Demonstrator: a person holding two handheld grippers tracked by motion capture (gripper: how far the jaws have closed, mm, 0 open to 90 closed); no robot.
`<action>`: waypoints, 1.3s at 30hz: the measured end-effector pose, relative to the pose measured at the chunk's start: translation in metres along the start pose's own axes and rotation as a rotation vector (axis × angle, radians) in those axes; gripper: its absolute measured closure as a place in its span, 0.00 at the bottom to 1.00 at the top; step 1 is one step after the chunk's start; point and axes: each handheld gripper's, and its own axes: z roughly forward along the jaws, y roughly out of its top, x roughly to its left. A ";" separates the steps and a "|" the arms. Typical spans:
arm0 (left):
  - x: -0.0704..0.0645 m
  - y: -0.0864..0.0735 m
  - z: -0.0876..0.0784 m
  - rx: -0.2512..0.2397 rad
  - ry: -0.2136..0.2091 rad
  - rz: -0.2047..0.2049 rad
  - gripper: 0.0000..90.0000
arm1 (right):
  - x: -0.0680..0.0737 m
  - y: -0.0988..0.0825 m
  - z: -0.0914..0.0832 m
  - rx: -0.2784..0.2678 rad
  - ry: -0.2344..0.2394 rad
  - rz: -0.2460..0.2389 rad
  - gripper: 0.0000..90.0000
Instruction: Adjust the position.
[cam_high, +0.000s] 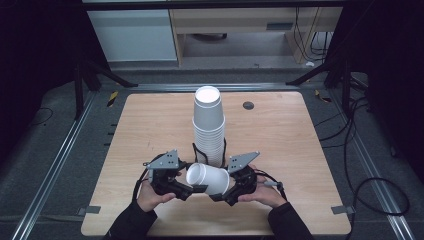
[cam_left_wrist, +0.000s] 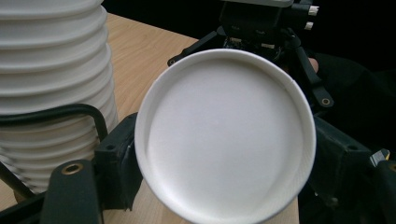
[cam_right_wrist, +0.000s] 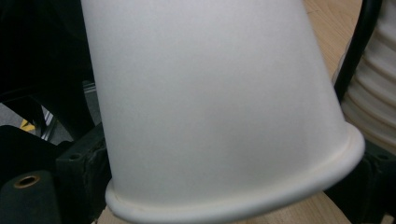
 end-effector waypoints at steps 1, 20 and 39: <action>0.000 0.000 0.000 0.002 0.000 0.000 0.25 | 0.000 0.000 0.000 0.002 0.000 0.000 0.12; 0.003 -0.005 0.005 0.019 0.054 0.010 0.25 | 0.000 -0.001 -0.002 -0.005 0.017 -0.015 0.35; 0.008 -0.003 -0.011 -0.035 -0.025 -0.026 0.27 | -0.003 -0.002 -0.006 -0.022 -0.005 0.011 0.09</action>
